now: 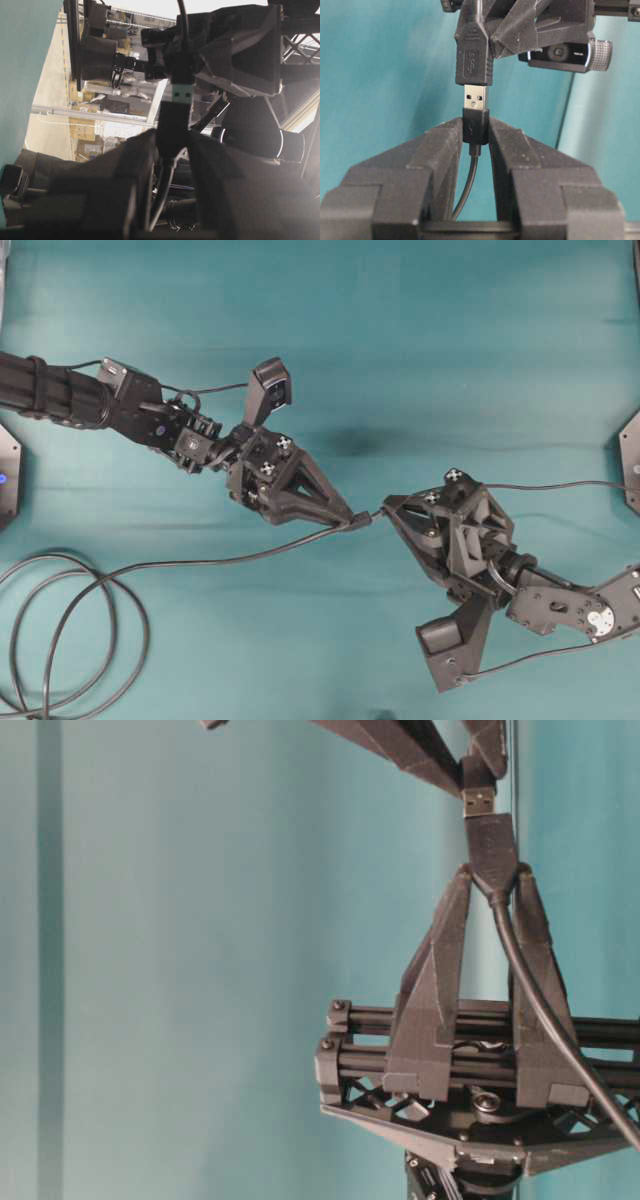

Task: Insert the USB using both arms.
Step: 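Push the right gripper's plug into the left gripper's socket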

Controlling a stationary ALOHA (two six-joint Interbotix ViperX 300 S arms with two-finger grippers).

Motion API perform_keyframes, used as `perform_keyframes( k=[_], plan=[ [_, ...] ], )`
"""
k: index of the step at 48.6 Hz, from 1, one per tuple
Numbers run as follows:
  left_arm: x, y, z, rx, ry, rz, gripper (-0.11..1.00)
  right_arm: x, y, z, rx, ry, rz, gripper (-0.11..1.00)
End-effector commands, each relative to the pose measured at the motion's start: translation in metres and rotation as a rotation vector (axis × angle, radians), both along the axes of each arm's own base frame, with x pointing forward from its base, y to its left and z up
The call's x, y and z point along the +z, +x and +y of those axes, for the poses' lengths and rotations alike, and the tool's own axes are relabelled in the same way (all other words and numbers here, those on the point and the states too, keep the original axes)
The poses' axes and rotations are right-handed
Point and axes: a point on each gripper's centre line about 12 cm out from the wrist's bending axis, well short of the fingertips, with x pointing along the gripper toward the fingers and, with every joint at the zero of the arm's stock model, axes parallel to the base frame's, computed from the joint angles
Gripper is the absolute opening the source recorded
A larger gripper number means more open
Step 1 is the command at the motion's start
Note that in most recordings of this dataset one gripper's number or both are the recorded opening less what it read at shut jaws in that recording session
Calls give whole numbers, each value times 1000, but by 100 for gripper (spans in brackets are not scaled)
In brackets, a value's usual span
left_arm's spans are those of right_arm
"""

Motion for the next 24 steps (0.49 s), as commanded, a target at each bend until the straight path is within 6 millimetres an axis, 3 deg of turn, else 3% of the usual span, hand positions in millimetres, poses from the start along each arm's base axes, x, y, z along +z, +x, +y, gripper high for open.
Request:
perform_keyframes(
  k=[1, 24],
  plan=[
    [11, 4, 2, 3, -11, -36, 19, 10, 4, 2, 6, 12, -30, 21],
    [14, 8, 3, 3, -9, -50, 19, 5, 6, 2, -1, 7, -19, 21]
  ],
)
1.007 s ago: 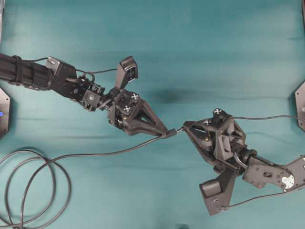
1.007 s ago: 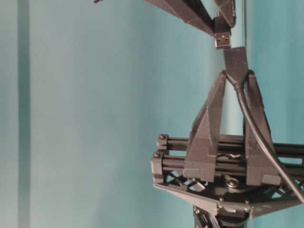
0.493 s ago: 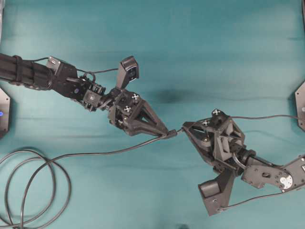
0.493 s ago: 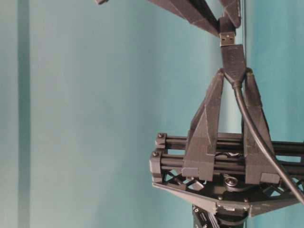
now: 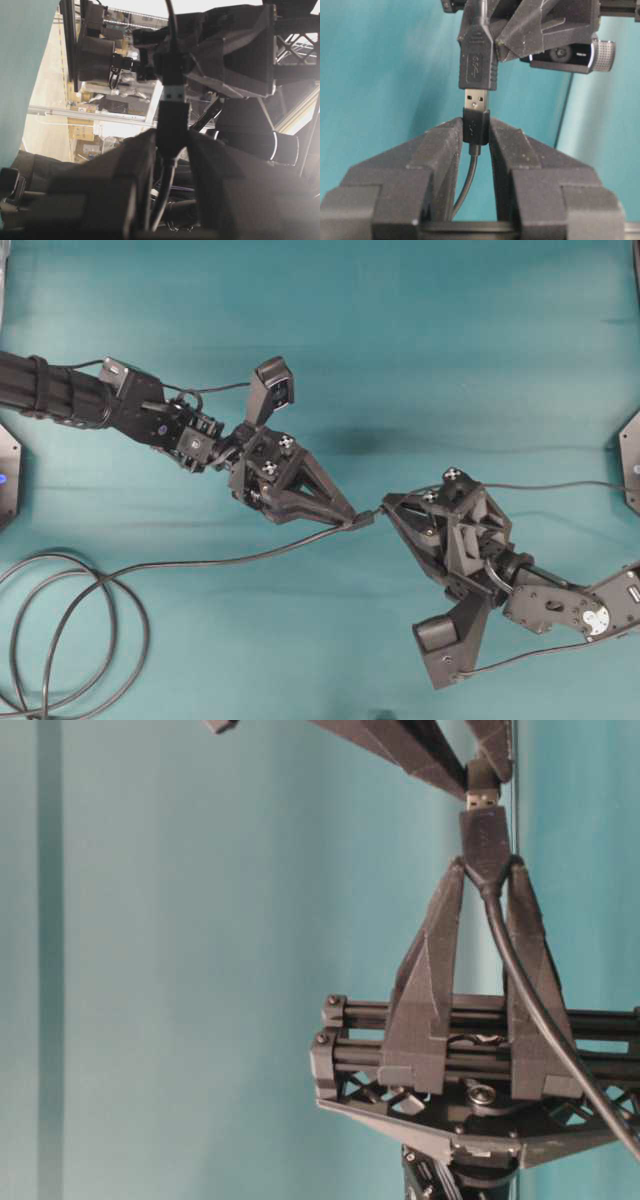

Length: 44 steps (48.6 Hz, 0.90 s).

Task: Insert the USB using both arms.
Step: 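Push the right gripper's plug into the left gripper's socket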

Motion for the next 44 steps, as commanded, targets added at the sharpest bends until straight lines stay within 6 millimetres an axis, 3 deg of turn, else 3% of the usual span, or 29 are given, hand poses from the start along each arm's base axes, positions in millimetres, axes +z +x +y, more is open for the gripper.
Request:
perform_keyframes(
  k=[1, 44],
  plan=[
    [12, 5, 3, 4, -9, -37, 19, 9, 4, 3, 6, 11, -28, 21],
    [6, 15, 27, 81, 33, 17, 19, 17, 10, 4, 4, 19, -48, 21]
  ],
)
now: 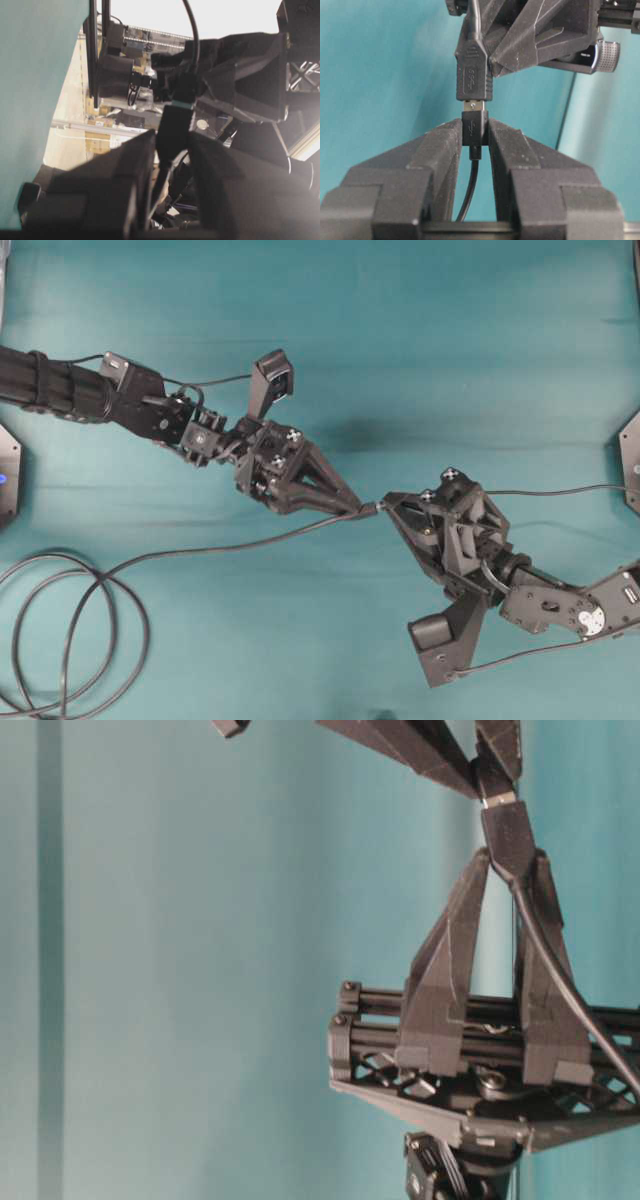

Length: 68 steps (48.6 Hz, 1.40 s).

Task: Insert the USB using both arms.
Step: 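Push the right gripper's plug into the left gripper's socket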

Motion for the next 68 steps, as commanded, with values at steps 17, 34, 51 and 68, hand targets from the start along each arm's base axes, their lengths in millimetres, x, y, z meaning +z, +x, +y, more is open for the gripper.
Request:
perform_keyframes(
  k=[17, 34, 51, 68],
  plan=[
    [19, 20, 20, 41, 3, -71, 19, 14, 12, -1, -10, 17, -41, 21],
    [19, 16, 20, 38, -5, -77, 19, 13, 11, -4, -28, 11, -41, 20],
    [22, 16, 20, 36, -7, -89, 19, 13, 7, -9, -77, -5, -48, 20],
    [23, 15, 20, 36, -5, -91, 19, 16, 4, -9, -126, 62, -97, 60]
  ],
)
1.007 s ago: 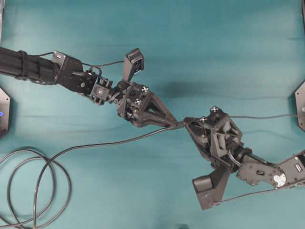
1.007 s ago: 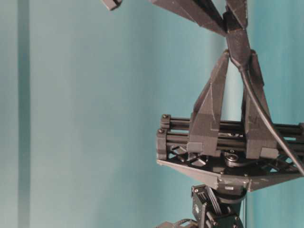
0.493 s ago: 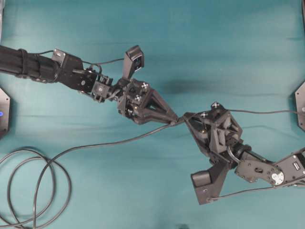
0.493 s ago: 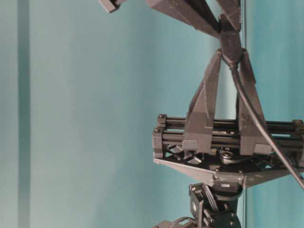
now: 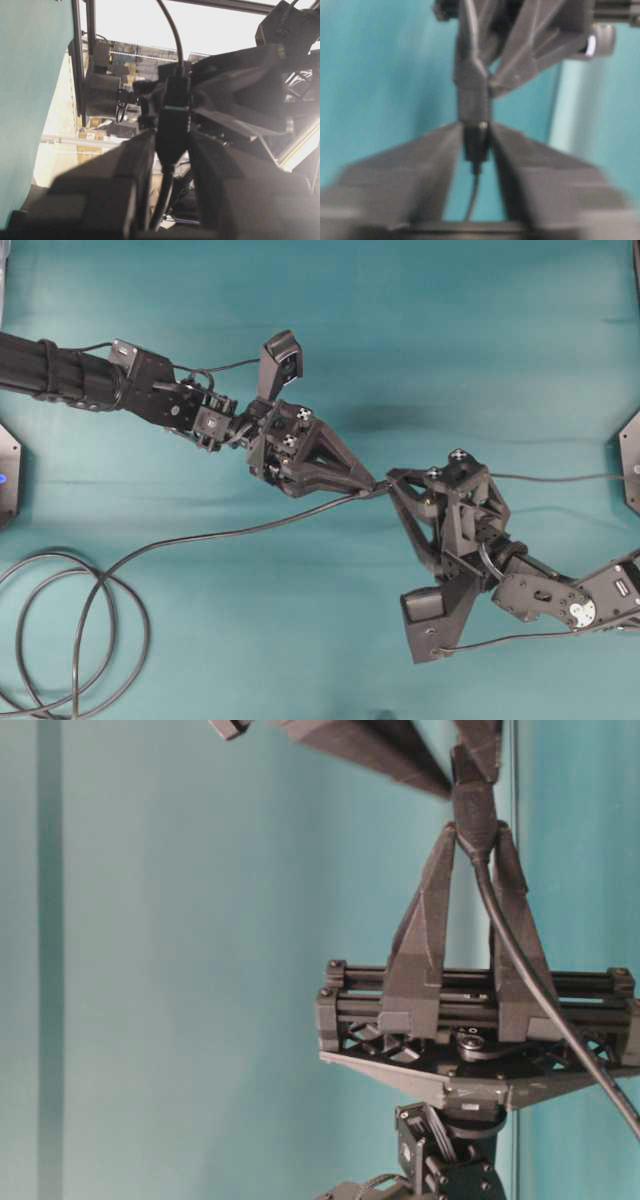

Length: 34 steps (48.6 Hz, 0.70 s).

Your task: Insert the USB using both arms.

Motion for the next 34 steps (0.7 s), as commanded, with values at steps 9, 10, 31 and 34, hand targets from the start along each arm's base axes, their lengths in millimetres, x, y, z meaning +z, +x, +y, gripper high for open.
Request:
perform_keyframes(
  k=[9, 10, 31, 34],
  plan=[
    [17, 3, 5, 13, 11, -50, 19, 29, -7, 15, 12, 82, -107, 73],
    [17, 3, 5, 14, 14, -50, 19, 30, -8, 16, 15, 85, -110, 72],
    [17, -13, 7, 101, 381, 75, 19, 71, -43, -9, -217, 241, -346, 70],
    [18, -13, 5, 109, 490, 102, 19, 78, -48, -13, -244, 288, -390, 70]
  ],
)
